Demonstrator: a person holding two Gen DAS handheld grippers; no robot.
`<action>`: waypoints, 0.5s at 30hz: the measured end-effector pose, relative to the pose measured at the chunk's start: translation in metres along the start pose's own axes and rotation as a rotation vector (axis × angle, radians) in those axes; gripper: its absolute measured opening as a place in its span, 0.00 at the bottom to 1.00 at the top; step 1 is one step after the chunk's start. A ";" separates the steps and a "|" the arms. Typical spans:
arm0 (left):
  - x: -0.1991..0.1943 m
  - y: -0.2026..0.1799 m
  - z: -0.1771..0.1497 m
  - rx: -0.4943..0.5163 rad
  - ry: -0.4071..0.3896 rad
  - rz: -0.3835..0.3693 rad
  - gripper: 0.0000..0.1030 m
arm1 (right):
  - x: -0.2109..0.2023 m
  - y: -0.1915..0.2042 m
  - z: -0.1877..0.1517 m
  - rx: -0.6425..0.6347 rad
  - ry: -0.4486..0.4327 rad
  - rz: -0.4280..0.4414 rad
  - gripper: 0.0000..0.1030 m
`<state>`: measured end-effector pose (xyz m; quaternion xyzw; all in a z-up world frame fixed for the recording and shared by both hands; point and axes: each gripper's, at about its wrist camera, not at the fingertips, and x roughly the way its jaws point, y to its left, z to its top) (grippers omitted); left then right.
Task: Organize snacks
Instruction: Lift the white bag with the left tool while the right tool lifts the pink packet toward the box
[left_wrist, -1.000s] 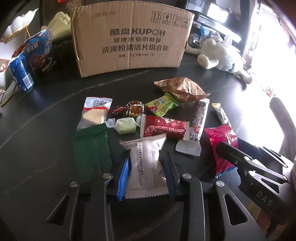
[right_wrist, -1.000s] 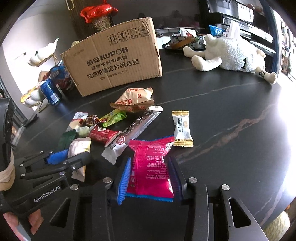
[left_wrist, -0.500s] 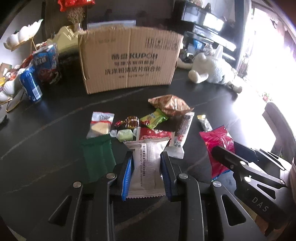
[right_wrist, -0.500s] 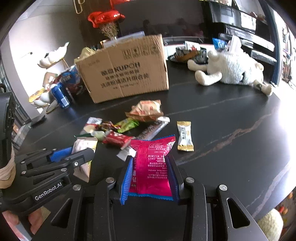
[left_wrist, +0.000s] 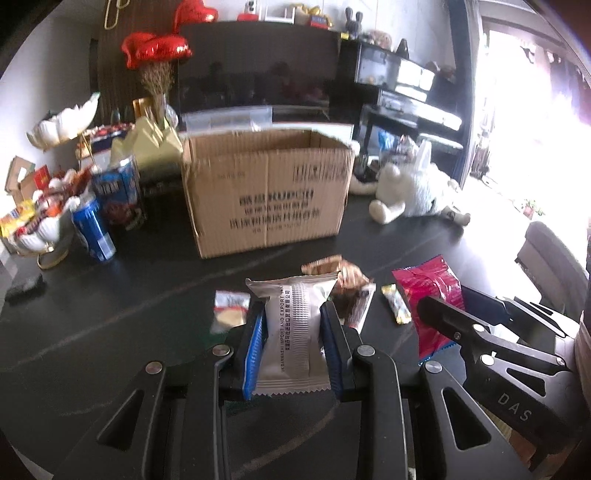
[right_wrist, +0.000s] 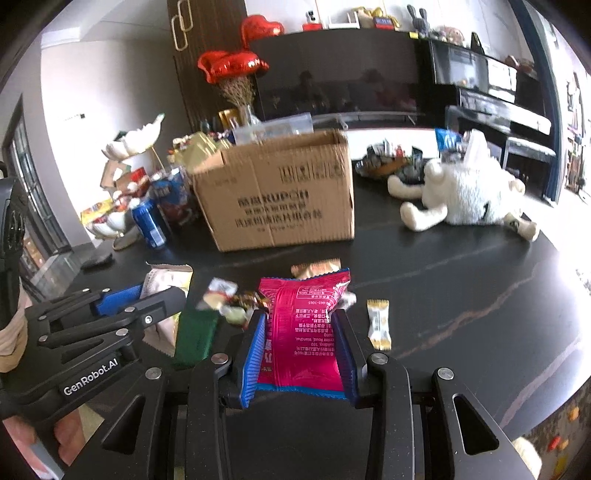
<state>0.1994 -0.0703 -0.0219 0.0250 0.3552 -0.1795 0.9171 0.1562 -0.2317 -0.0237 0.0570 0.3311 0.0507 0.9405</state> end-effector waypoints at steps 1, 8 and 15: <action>-0.003 0.001 0.003 0.000 -0.008 0.001 0.29 | -0.002 0.002 0.004 -0.004 -0.009 0.000 0.36; -0.019 0.008 0.030 0.008 -0.076 0.015 0.29 | -0.013 0.013 0.033 -0.022 -0.089 0.013 0.36; -0.024 0.017 0.063 0.013 -0.116 0.034 0.29 | -0.009 0.018 0.065 -0.037 -0.137 0.020 0.36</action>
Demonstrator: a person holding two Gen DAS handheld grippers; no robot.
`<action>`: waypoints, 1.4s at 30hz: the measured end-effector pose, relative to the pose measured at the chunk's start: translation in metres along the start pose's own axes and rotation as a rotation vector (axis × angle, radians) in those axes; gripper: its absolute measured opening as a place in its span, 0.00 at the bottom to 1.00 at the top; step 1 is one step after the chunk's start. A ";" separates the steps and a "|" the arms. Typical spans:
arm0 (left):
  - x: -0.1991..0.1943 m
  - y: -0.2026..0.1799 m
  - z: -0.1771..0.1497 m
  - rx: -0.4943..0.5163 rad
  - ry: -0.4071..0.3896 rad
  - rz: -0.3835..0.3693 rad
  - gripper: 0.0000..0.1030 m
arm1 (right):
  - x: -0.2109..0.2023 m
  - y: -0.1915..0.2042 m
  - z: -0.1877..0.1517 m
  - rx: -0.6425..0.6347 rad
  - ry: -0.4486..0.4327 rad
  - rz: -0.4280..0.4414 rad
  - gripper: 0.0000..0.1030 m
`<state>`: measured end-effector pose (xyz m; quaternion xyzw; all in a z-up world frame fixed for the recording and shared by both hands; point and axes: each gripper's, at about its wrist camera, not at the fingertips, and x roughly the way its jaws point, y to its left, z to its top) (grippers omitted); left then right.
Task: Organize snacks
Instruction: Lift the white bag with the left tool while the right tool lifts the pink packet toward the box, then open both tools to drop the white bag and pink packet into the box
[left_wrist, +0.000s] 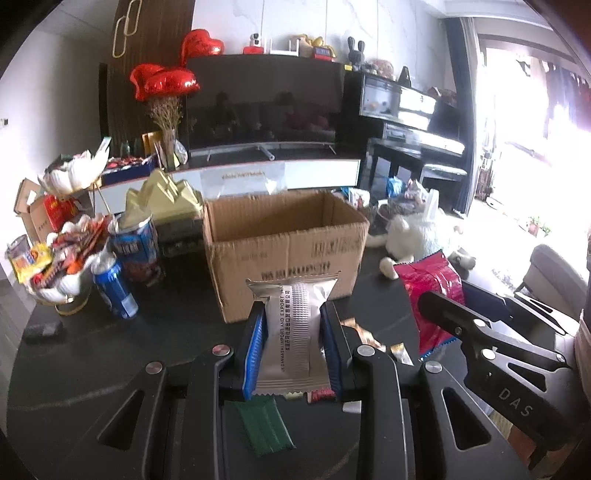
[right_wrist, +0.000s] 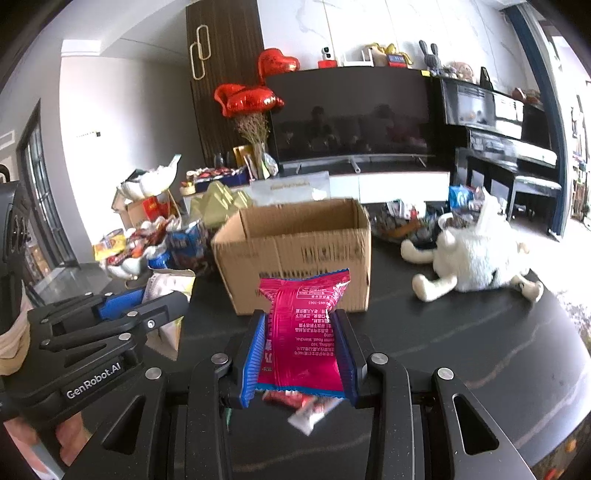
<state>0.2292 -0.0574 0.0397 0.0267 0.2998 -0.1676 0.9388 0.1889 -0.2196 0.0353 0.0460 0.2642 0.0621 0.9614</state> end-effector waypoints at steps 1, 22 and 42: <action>0.000 0.002 0.004 0.001 -0.004 0.005 0.29 | 0.002 0.001 0.004 -0.006 -0.003 0.001 0.36; 0.065 0.043 0.086 -0.015 0.045 0.036 0.29 | 0.086 0.006 0.091 -0.044 0.028 0.029 0.36; 0.158 0.062 0.125 -0.036 0.131 0.123 0.58 | 0.187 -0.022 0.133 0.004 0.151 0.001 0.55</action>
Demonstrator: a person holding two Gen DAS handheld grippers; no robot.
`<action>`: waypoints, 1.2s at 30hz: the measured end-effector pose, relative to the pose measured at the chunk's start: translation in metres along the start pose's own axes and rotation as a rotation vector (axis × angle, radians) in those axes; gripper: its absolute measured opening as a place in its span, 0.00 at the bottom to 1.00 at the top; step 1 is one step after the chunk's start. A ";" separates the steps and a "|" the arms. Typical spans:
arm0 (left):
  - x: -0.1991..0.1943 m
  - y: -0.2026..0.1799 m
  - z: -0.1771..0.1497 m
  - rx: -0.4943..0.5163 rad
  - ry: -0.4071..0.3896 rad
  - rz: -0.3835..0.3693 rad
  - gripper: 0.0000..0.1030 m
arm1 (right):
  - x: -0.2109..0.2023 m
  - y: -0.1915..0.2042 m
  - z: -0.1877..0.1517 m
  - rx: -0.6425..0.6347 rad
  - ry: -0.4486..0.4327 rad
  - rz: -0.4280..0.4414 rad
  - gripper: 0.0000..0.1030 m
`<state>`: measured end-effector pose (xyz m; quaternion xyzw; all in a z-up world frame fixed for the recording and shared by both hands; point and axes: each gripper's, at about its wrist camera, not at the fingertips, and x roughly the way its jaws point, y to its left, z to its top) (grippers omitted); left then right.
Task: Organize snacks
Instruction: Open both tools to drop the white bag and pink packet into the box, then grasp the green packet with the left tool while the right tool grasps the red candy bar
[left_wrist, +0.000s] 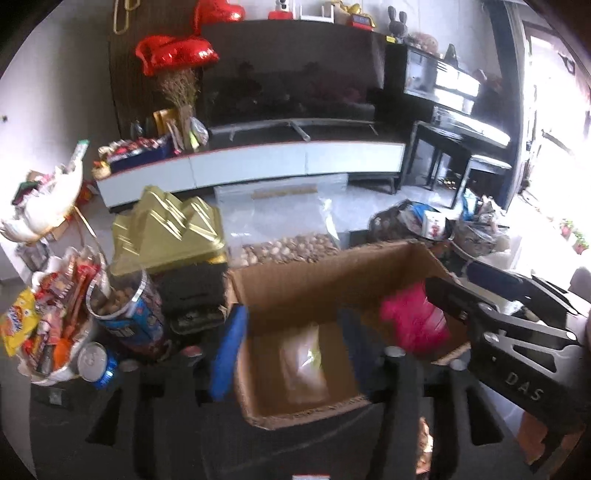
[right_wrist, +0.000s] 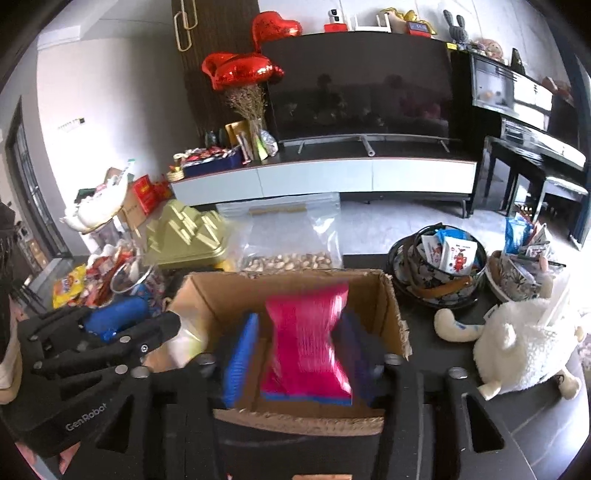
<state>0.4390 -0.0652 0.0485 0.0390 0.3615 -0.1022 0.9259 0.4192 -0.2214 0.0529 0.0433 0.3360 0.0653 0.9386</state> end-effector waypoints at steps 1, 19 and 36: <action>-0.002 0.002 -0.001 -0.007 -0.008 0.017 0.58 | 0.001 -0.001 0.000 -0.005 0.000 -0.001 0.55; -0.105 -0.002 -0.066 -0.002 -0.123 0.088 0.79 | -0.081 0.015 -0.058 0.019 -0.038 0.032 0.55; -0.153 -0.005 -0.137 -0.036 -0.087 0.061 0.79 | -0.137 0.043 -0.127 -0.055 -0.053 0.044 0.55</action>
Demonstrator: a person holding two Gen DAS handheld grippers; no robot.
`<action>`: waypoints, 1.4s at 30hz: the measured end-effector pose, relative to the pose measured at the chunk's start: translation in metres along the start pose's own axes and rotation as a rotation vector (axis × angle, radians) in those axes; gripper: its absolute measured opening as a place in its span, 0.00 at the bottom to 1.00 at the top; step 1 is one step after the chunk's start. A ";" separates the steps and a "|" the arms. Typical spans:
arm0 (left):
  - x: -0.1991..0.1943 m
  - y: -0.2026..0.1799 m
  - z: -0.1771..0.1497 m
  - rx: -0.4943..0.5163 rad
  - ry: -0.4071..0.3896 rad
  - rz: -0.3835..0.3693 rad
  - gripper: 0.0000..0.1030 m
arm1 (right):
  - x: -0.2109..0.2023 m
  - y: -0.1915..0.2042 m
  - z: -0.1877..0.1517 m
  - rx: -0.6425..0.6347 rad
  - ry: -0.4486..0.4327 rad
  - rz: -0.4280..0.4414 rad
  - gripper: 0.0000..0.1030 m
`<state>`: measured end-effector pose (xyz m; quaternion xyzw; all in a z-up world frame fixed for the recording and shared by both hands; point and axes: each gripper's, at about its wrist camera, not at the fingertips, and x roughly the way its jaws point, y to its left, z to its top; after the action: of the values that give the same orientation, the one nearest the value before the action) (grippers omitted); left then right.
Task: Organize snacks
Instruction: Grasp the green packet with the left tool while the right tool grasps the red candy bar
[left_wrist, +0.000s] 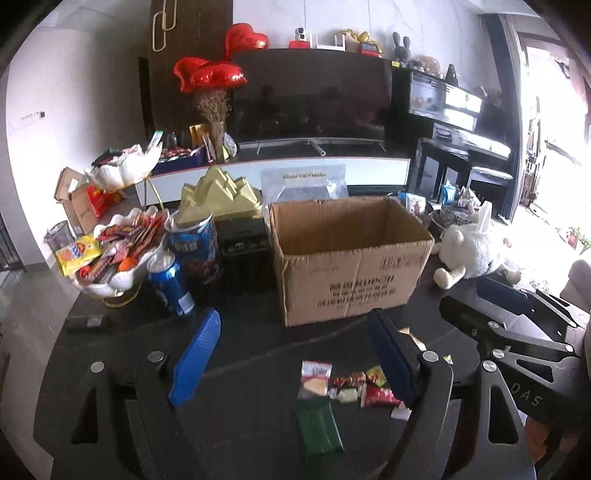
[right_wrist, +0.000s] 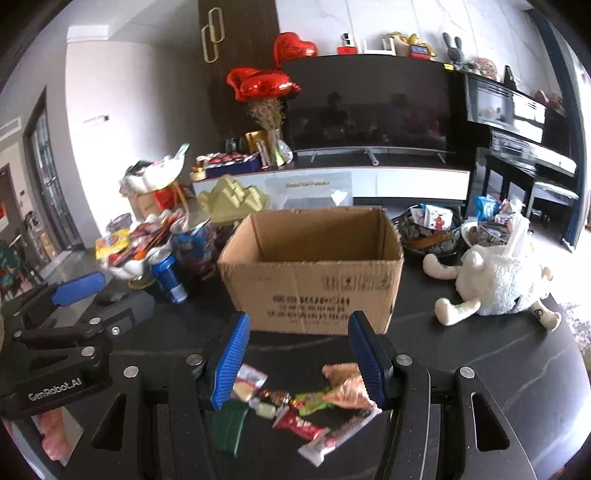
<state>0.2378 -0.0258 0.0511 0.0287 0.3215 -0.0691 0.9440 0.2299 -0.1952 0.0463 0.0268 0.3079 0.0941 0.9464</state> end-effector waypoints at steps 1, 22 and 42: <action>-0.001 0.000 -0.004 -0.004 0.009 -0.004 0.79 | 0.000 0.001 -0.003 -0.006 0.004 0.003 0.55; 0.035 -0.008 -0.086 -0.002 0.211 -0.020 0.79 | 0.036 0.005 -0.074 -0.156 0.222 0.064 0.55; 0.098 -0.011 -0.125 -0.027 0.402 -0.095 0.70 | 0.096 0.010 -0.104 -0.336 0.422 0.115 0.55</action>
<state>0.2376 -0.0355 -0.1081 0.0138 0.5053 -0.1023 0.8568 0.2429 -0.1677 -0.0923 -0.1333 0.4762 0.2010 0.8456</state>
